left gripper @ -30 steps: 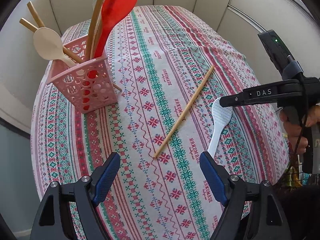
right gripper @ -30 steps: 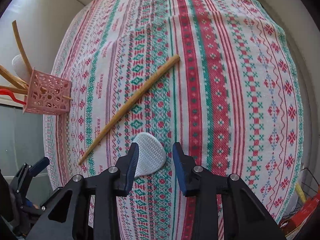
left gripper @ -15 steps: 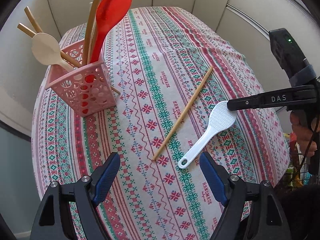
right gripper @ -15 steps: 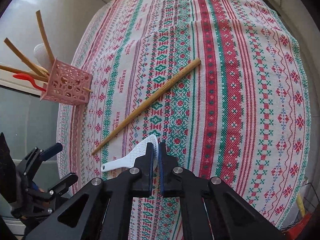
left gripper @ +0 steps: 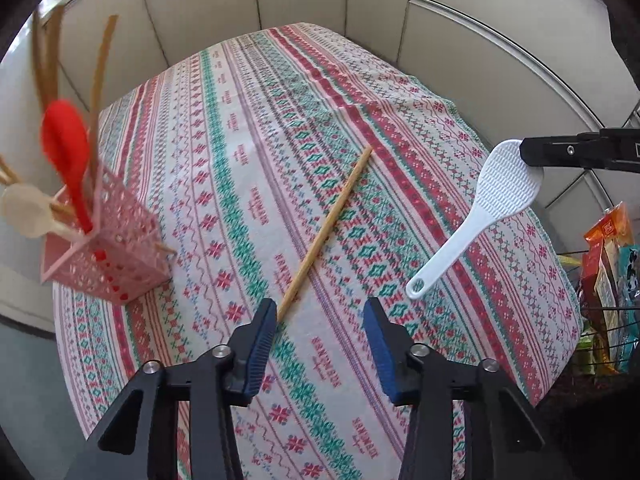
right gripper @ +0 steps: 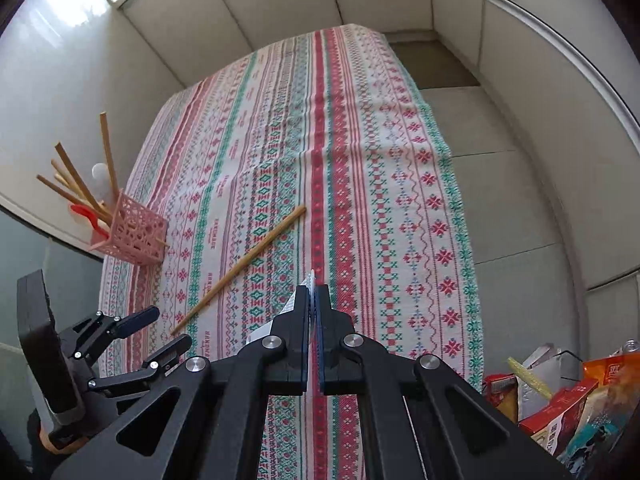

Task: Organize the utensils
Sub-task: 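Grasp the last chopstick with the left gripper while the right gripper holds the white spoon, then lift the chopstick upright into the pink holder and open the left gripper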

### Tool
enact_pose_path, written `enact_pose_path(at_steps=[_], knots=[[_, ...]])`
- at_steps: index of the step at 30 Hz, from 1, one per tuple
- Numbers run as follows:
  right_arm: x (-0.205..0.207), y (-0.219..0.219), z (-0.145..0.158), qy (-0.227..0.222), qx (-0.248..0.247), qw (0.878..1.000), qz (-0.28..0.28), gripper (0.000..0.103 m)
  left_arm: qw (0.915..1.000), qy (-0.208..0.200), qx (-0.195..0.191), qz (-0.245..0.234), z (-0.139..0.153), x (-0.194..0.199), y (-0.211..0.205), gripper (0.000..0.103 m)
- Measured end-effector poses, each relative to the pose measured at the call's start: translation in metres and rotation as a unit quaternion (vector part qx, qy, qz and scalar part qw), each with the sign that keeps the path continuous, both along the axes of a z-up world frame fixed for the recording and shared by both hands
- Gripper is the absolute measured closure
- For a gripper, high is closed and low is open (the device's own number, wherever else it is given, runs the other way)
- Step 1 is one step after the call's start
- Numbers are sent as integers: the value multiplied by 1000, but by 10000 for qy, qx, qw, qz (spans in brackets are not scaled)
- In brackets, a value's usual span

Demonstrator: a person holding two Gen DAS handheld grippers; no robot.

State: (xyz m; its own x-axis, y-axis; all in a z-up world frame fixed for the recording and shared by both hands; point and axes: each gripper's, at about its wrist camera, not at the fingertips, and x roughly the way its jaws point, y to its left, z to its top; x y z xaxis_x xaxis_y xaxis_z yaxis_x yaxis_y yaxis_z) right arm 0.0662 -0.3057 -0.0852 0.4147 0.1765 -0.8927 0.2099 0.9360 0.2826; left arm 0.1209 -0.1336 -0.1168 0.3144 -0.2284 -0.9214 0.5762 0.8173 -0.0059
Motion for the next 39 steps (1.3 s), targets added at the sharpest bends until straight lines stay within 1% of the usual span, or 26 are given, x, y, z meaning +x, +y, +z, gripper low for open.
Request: enact_pose_path(at_steps=[2,4,7,12,17,21,24,26,27,29,31,35,39], knots=[[1,-8,-2,40,49,10000,-61,101,9998,-81,130,-107,-2,11,-19,67],[1,-12,-3,88,30,9999,-98,101,9996,-69,256,-129,-7,24,-36,76],[0,-18,-6,92,45,9998,-164,100,9991,-23,410,-96,-18,44,-57,81],[0,-30,-8,66,178,9995,-240,100,9980,-58,589,-209,-35,66,-86,84],[2,-37,-10,120,218,9993,-295,100,9952,-87,878,-416,-48,81,-112,85],[3,-37,-13,144,234,9993,-251,100,9928,-7,1122,-426,-58,94,-125,85],[3,-39,-13,146,256,9992,-270,101,9918,2,1211,-419,-59,99,-129,85],[4,-41,-14,155,272,9991,-294,100,9921,84,1192,-387,-59,101,-129,88],[4,-41,-14,162,273,9990,-303,100,9926,150,1151,-368,-59,102,-129,92],[4,-42,-15,176,289,9990,-309,100,9920,134,1210,-324,-60,101,-128,94],[4,-42,-15,177,293,9989,-320,100,9925,79,1184,-307,-57,97,-125,96],[1,-44,-10,69,302,9988,-385,100,9952,-153,936,-232,-34,83,-113,96],[-2,-43,-1,-65,308,9985,-451,100,9969,-468,621,-105,-3,65,-91,96]])
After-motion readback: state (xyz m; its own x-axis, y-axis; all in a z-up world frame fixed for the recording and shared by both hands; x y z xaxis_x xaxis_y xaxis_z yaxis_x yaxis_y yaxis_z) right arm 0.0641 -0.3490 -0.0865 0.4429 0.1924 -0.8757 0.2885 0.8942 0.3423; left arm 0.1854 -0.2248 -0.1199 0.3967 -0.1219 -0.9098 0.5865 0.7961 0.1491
